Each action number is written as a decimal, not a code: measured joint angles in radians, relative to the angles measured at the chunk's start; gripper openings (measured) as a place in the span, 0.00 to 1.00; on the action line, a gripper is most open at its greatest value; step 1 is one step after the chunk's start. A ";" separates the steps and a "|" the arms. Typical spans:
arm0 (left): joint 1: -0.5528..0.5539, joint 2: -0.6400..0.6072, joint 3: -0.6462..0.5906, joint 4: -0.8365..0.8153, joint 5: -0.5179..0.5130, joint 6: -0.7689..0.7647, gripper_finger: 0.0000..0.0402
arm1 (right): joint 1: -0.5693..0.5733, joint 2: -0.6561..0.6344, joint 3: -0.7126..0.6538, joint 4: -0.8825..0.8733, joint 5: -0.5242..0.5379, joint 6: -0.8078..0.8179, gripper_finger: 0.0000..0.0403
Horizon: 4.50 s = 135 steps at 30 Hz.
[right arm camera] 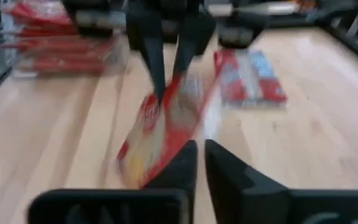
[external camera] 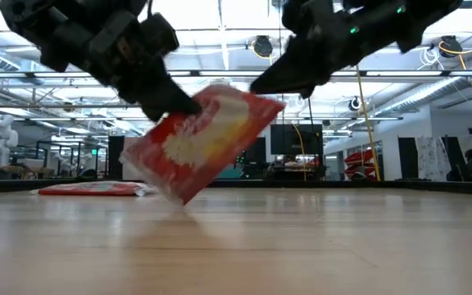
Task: Sort popcorn bags into baskets
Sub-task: Put the popcorn bag into the transparent bin
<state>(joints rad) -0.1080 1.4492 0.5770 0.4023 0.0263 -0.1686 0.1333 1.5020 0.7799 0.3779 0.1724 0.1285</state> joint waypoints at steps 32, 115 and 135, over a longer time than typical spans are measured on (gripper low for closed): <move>-0.017 -0.026 0.345 -0.516 -0.140 0.155 0.11 | -0.034 0.088 0.000 0.172 -0.073 0.086 0.15; -0.105 0.283 0.279 1.074 -0.286 0.403 0.05 | 0.096 -0.087 -0.196 1.180 0.100 -0.315 0.08; -0.155 -0.337 0.280 -0.131 -0.292 0.123 0.03 | 0.098 -0.087 -0.198 0.644 0.137 -0.028 0.45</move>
<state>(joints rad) -0.2634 1.1122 0.8566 0.2714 -0.2661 -0.0451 0.2309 1.4155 0.5823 1.0219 0.3090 0.1002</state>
